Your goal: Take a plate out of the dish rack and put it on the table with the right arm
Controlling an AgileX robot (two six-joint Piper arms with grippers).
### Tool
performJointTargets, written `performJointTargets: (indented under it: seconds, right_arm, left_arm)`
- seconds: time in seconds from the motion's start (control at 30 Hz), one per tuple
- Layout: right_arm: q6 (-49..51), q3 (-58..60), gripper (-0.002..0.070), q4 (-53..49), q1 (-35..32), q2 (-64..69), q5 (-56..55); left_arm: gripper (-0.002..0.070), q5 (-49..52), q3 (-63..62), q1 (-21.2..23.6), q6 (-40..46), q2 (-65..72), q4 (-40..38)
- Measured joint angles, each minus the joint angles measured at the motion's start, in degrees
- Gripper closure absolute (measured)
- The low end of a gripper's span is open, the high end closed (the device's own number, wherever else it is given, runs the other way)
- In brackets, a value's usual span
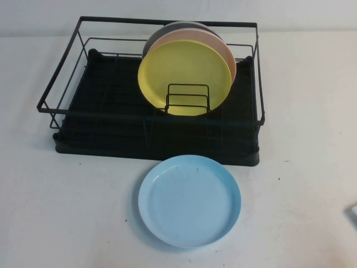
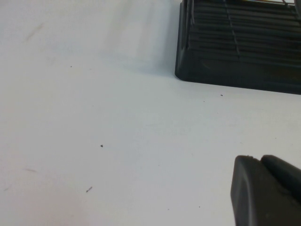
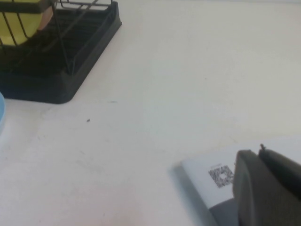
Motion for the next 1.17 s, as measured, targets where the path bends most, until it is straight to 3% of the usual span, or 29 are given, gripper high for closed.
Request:
performJointTargets:
  seconds: [1.17]
  right_arm:
    - [-1.1,0.0,0.0694,1.2,0.0,0.0,2.1]
  left_arm:
    - [0.0679,0.0,0.0,0.0,0.0,0.0,0.0]
